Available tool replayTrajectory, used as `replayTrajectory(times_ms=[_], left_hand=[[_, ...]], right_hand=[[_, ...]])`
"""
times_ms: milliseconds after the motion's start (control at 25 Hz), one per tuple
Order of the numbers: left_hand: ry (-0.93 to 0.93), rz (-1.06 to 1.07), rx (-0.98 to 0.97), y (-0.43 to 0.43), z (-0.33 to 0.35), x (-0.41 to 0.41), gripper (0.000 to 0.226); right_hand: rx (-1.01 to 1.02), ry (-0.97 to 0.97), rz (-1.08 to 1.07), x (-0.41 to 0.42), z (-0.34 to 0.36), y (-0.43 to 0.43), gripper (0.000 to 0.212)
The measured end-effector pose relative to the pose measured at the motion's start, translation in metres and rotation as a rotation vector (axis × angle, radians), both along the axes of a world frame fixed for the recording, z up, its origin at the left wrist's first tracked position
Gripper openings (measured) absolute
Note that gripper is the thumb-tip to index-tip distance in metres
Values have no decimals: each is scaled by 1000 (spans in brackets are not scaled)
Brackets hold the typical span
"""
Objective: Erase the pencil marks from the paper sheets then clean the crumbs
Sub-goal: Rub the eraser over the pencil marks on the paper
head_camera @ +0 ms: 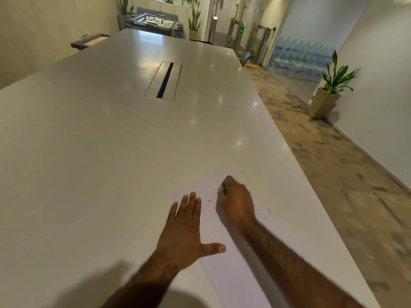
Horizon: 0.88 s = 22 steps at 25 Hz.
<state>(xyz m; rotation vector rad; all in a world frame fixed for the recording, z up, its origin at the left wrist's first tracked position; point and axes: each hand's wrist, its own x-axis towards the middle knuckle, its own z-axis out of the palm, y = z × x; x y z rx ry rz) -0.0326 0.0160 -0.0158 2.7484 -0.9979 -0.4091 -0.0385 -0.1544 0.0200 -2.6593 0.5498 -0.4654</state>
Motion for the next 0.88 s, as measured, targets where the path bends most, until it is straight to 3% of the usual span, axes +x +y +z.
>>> replayTrajectory(times_ms=[120,320,440,560,760,880], left_hand=[[-41,-9,14,0,-4,2,130],[-2,12,32,0,-1,1,137],[-17,7,14,-1,-3,1,134],[-27,-1,-17,0,-6,2,135],[-20,12,-19,0,-6,3,143],[-23,11,-28,-1,-9,2,134]], right_hand=[[-75,-3,160,-24,-24,30,18],[-39,71,-61,15,6,-32,10],[44,-45,15,0,-7,5,17],[22,-25,94,-13,-23,17,18],[73,4,-152,20,3,-38,17],[106,-71,4,-4,-16,9,18]])
